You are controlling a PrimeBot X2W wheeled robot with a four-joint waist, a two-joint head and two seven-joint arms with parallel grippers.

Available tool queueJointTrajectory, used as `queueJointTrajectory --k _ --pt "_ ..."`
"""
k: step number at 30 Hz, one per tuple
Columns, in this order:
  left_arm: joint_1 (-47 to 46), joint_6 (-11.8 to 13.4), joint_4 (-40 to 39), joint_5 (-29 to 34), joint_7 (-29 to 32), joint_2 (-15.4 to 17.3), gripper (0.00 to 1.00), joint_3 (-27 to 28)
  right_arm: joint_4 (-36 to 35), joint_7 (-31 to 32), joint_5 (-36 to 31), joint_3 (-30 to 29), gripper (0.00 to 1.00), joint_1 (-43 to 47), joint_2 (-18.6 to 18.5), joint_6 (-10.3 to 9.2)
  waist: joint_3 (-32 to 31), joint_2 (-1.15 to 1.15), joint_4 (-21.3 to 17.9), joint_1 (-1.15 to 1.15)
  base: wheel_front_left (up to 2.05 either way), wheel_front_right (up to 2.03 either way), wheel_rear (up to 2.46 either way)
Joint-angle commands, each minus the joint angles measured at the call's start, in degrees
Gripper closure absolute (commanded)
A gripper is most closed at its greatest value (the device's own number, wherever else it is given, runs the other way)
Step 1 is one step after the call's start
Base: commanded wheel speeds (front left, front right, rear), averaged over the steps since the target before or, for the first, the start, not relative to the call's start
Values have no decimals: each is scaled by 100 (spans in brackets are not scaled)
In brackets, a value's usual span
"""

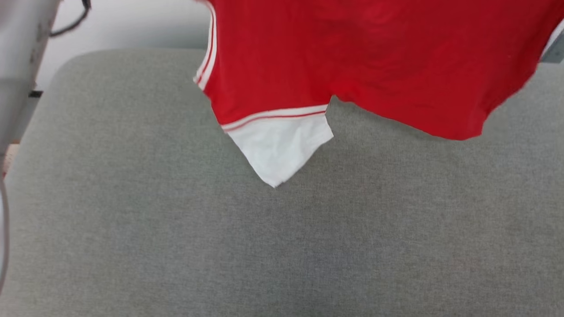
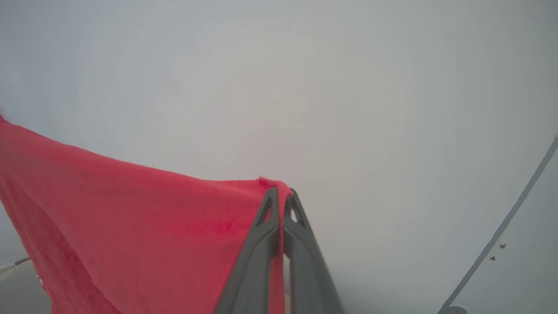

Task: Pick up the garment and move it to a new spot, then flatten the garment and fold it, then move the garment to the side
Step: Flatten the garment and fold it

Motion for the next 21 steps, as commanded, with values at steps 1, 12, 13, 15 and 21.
queueJointTrajectory --k 1,12,13,15,21 --pt "-102 43 63 36 -72 -39 100 7 26 -43 -99 -22 100 -63 27 -10 197 0 -58 0 0 0 0" --pt "-1504 602 982 806 -1452 -539 100 -78 639 -1397 -884 -135 100 -1062 424 -10 1576 0 -326 0 0 0 0" --pt "-1638 694 1070 864 -1629 -569 100 -58 732 -1602 -987 -105 100 -1118 493 -10 1677 0 -347 0 0 0 0" --pt "-1949 830 1232 949 -1966 -636 100 -7 921 -2045 -1198 -117 100 -1333 572 -10 1872 0 -363 0 0 0 0" --pt "-2290 746 1417 1056 -2825 -835 100 14 1475 -2740 -1627 265 100 -1660 665 -10 2239 0 -211 0 0 0 0"
